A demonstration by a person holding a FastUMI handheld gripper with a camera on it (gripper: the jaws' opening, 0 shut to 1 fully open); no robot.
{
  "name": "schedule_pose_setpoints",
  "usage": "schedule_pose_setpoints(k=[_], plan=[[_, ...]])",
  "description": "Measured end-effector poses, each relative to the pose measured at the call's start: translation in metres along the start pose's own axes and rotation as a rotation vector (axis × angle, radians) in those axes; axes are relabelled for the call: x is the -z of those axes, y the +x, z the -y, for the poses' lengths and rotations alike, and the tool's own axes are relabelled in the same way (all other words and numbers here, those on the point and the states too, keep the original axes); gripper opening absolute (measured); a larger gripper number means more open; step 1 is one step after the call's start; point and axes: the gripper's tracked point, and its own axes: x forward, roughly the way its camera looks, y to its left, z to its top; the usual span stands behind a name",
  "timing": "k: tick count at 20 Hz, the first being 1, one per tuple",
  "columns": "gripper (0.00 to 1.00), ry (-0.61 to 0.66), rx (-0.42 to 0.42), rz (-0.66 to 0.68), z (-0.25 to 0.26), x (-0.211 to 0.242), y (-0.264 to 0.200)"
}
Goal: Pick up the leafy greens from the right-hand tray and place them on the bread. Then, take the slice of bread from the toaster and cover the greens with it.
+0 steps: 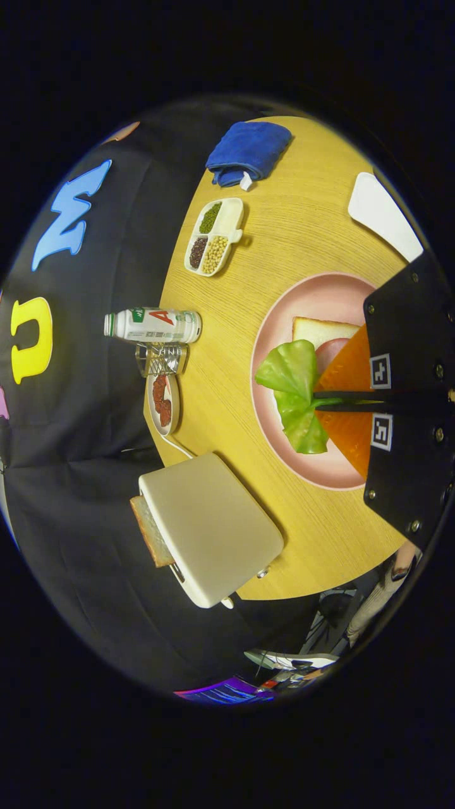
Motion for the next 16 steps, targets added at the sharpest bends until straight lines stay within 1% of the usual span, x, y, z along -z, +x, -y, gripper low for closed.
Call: schedule_pose_setpoints(k=[4, 6, 7, 10, 11, 13, 16], plan=[[0.0, -0.016, 0.07, -0.002, 0.012, 0.0, 0.004], [0.15, -0.04, 0.108, -0.004, 0.018, 0.002, 0.006], [0.42, -0.052, 0.113, 0.007, 0.017, -0.001, 0.003], [1.0, -0.078, 0.142, 0.075, 0.004, -0.018, -0.013], [1.0, -0.083, 0.149, 0.105, 0.004, -0.024, -0.007], [1.0, -0.079, 0.152, 0.168, -0.008, -0.041, -0.015], [0.99, -0.042, 0.123, 0.256, -0.032, -0.068, -0.027]])
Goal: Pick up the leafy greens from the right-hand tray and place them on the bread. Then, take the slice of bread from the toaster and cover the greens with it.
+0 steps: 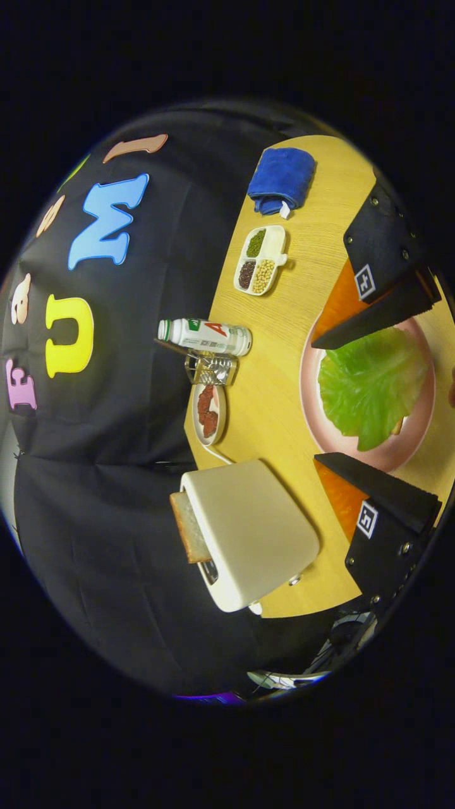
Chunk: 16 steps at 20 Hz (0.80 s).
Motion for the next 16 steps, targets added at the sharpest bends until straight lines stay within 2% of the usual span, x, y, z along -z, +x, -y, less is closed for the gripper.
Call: schedule_pose_setpoints(k=[9, 16], plan=[[0.99, 0.023, -0.022, 0.26, -0.063, -0.096, -0.01], [0.99, 0.053, -0.069, 0.358, -0.135, -0.118, 0.017]])
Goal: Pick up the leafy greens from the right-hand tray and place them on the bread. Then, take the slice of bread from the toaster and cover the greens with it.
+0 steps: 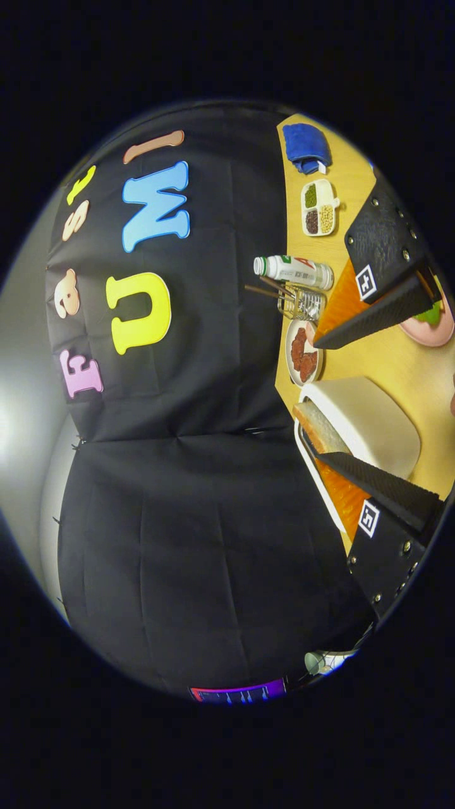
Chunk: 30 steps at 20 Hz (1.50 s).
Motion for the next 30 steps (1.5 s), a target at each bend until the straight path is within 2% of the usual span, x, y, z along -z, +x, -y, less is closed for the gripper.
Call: schedule_pose_setpoints(k=[4, 10, 13, 14, 15, 16, 19, 20, 21, 22, 30], plan=[[0.99, -0.042, 0.002, 0.02, -0.026, 0.007, 0.023], [0.97, -0.074, 0.061, 0.029, -0.036, 0.02, 0.053], [0.84, -0.08, 0.073, 0.023, -0.036, 0.027, 0.062], [0.84, -0.076, 0.083, 0.01, -0.033, 0.031, 0.065], [0.74, -0.067, 0.064, 0.002, -0.037, 0.035, 0.068], [0.7, -0.064, 0.075, -0.015, -0.035, 0.041, 0.069], [0.22, -0.045, 0.057, -0.015, -0.042, 0.039, 0.071], [0.13, -0.045, 0.051, -0.014, -0.043, 0.038, 0.07], [0.13, -0.037, 0.049, -0.009, -0.044, 0.039, 0.071], [0.02, -0.034, 0.042, -0.005, -0.044, 0.035, 0.069], [0.02, 0.066, -0.01, 0.08, -0.039, -0.016, 0.047]])
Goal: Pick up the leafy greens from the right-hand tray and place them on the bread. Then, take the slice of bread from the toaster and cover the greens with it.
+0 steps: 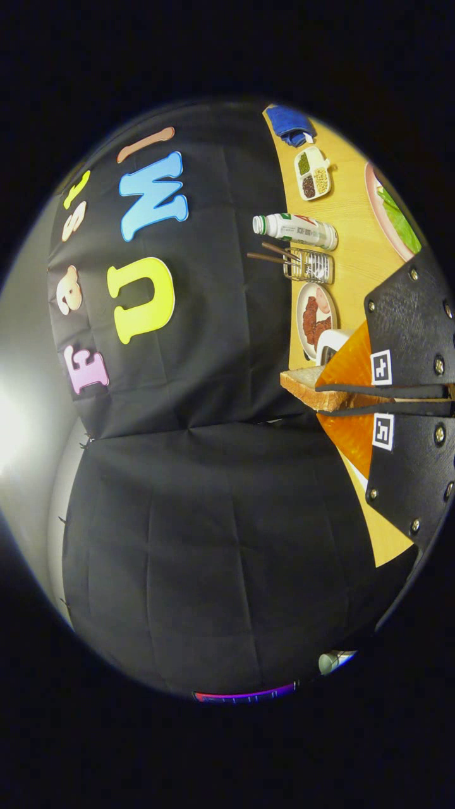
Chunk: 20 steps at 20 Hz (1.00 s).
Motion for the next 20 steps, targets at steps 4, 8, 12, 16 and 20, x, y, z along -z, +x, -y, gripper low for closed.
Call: schedule_pose_setpoints(k=[4, 8, 12, 16, 20], plan=[[0.02, 0.016, -0.013, 0.039, 0.006, -0.024, -0.014], [0.02, -0.021, 0.014, 0.075, 0.022, -0.037, -0.034], [0.02, -0.064, 0.069, 0.073, 0.056, -0.034, -0.057], [0.02, -0.113, 0.15, 0.022, 0.112, -0.017, -0.078], [0.02, -0.204, 0.238, -0.086, 0.167, 0.016, -0.112]])
